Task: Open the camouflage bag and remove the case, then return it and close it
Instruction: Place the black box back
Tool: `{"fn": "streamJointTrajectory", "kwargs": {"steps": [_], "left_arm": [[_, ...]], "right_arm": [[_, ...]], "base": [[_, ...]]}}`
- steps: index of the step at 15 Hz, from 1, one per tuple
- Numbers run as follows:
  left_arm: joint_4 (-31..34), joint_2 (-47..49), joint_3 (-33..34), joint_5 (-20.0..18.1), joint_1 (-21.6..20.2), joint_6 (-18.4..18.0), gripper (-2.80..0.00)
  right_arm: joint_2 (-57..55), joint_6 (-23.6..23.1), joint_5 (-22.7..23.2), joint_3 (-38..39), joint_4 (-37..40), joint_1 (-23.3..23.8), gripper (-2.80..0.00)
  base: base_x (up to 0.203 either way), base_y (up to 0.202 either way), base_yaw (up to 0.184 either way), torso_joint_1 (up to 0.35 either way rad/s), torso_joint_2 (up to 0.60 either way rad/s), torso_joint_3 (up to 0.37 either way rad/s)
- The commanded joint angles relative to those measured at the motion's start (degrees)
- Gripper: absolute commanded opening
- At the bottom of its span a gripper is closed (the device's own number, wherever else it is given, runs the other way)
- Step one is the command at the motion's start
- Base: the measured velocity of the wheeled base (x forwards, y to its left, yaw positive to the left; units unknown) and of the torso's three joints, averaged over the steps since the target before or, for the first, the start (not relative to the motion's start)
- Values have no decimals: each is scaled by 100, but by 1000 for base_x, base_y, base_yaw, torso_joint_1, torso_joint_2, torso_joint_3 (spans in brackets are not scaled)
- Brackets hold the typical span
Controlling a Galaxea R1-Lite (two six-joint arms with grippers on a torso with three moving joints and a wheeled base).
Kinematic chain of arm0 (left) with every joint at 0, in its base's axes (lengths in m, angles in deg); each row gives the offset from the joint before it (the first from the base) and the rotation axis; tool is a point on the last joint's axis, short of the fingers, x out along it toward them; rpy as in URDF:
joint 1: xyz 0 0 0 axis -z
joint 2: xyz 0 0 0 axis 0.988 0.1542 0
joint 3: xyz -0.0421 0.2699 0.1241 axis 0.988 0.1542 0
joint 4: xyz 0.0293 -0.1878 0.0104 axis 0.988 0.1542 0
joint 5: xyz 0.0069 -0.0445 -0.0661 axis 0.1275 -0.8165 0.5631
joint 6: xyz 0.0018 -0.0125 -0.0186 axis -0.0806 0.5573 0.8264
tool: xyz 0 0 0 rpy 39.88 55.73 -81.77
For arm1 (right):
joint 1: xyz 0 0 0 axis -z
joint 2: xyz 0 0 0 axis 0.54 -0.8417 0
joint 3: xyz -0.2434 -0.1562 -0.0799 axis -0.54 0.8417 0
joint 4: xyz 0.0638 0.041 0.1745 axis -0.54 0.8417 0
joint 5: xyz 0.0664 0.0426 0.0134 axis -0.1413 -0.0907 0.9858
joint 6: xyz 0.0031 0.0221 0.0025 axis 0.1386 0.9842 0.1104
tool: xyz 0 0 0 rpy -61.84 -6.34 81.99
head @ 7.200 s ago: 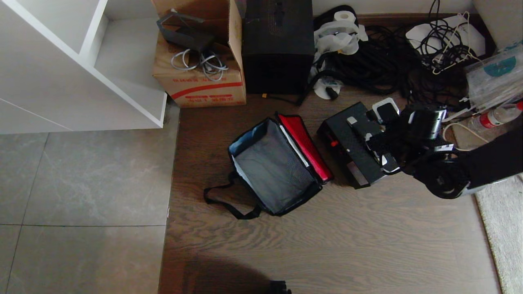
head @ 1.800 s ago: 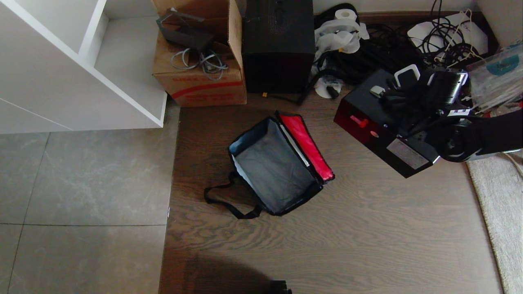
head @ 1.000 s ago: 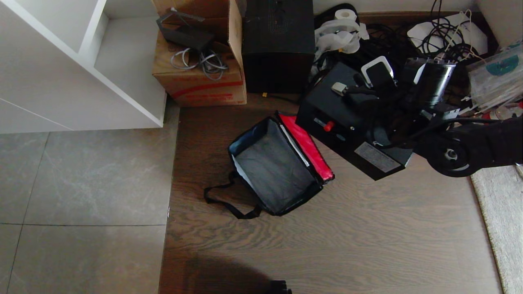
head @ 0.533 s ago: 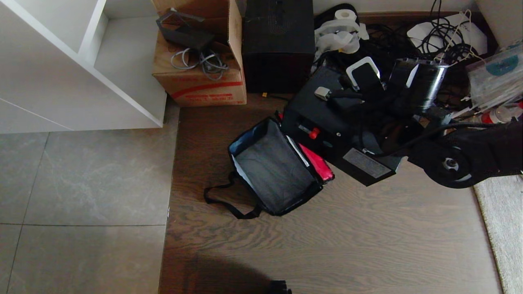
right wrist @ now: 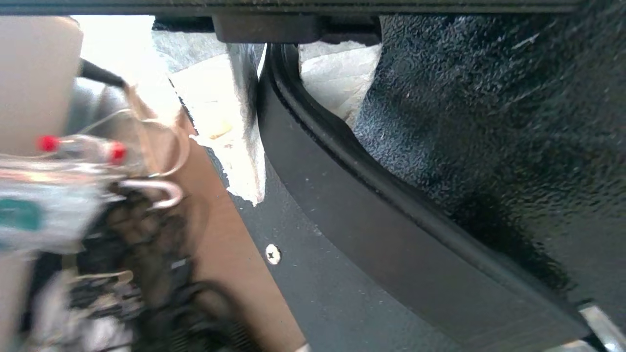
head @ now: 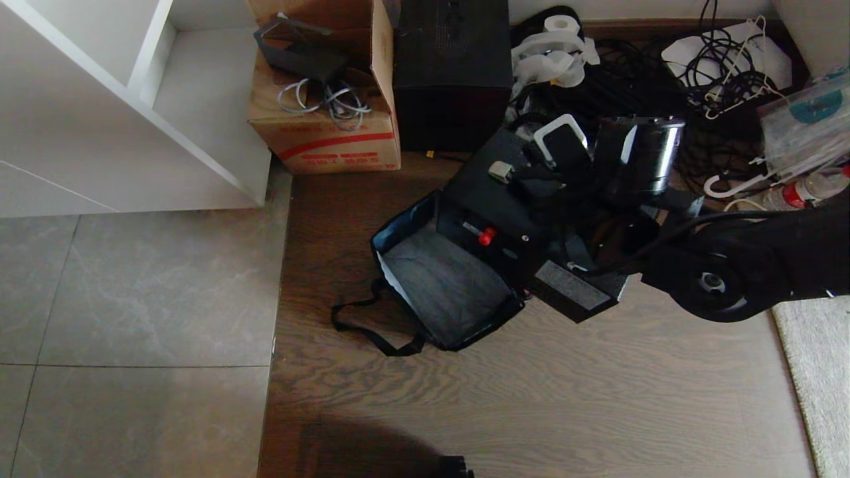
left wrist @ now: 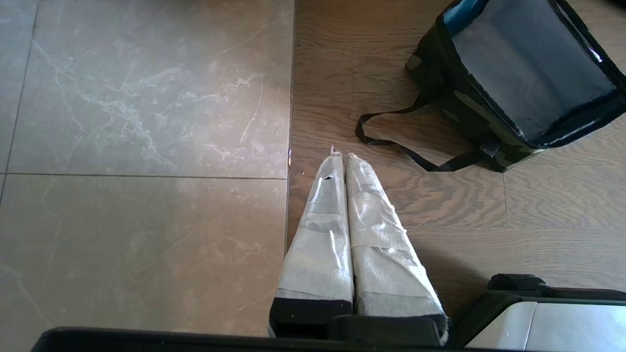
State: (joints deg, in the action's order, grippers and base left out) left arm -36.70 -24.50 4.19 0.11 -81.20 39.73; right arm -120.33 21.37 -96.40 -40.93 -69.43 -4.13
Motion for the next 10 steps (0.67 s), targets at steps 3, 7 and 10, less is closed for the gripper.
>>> {"fn": "streamJointTrajectory", "kwargs": {"steps": [3, 7, 10], "left_arm": [[-2, 1, 53, -1, -1, -2, -280], [-2, 7, 53, -1, -1, -2, -280], [-2, 7, 53, -1, -1, -2, -280]], "right_arm": [[-230, 769, -124, -532, 1266, -292, -280], [-459, 1723, -130, -1192, 2462, -391, -280], [-671, 2167, -231, -1566, 2965, -485, -280]], "base": [[0, 0, 0, 0, 0, 0], [0, 0, 0, 0, 0, 0], [0, 0, 0, 0, 0, 0]]}}
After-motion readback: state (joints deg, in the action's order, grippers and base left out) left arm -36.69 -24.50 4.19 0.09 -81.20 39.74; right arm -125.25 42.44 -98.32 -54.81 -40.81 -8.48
